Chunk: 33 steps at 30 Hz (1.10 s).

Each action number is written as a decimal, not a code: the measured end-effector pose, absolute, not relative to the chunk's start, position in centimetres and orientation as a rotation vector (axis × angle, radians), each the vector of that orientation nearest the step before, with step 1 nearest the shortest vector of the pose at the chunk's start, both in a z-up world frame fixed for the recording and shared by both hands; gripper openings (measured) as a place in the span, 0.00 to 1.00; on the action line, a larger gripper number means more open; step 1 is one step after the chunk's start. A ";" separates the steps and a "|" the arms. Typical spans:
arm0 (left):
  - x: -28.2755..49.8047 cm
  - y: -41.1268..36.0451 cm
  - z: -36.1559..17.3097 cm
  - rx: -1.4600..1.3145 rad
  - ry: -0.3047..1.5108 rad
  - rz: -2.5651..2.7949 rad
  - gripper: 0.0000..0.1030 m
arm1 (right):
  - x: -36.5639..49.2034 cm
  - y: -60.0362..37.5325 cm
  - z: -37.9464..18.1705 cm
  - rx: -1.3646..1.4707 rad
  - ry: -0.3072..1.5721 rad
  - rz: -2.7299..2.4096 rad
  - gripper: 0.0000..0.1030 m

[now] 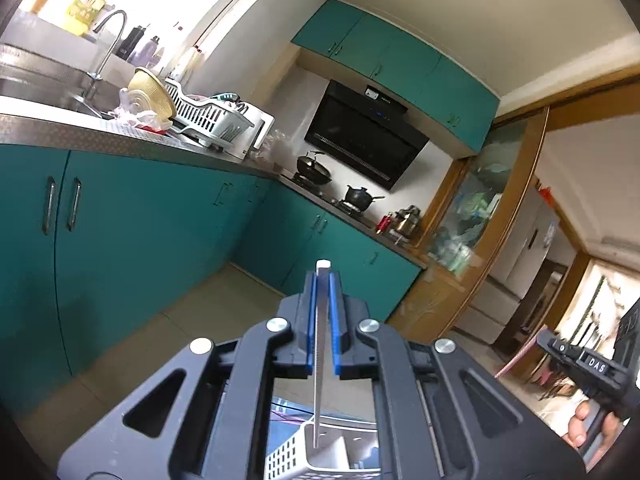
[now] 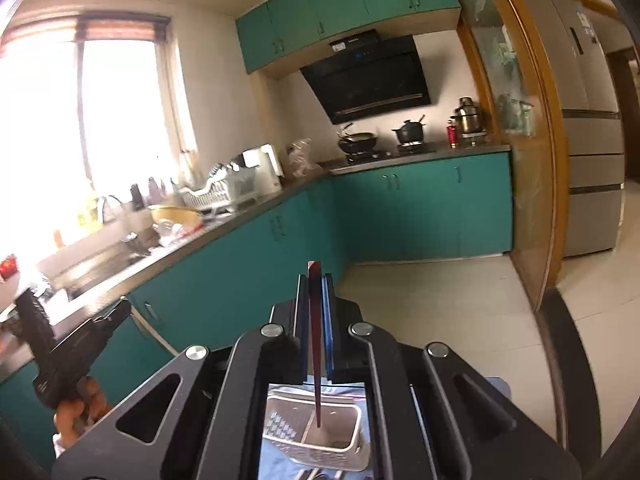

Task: Organize utensils
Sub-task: 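Lift both chopsticks into the white holder and open both tools, then grasp another white chopstick with the left tool while the right tool returns to the utensils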

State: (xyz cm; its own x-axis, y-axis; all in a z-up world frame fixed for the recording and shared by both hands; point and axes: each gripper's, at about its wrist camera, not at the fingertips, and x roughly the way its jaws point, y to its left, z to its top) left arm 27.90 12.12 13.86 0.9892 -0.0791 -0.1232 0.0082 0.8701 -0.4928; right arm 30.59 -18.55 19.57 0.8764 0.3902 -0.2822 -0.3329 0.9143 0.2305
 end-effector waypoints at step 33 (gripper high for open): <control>27.6 7.0 -2.7 -0.220 0.623 -0.041 0.29 | 25.4 -25.9 2.6 0.356 0.571 0.148 0.47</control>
State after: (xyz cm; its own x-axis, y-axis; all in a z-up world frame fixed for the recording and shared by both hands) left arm 27.62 6.98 -2.73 0.8121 -0.1046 -0.5740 -0.0276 0.9758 -0.2168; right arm 25.43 -25.95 2.62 0.8330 0.2340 -0.5013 -0.0388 0.9286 0.3691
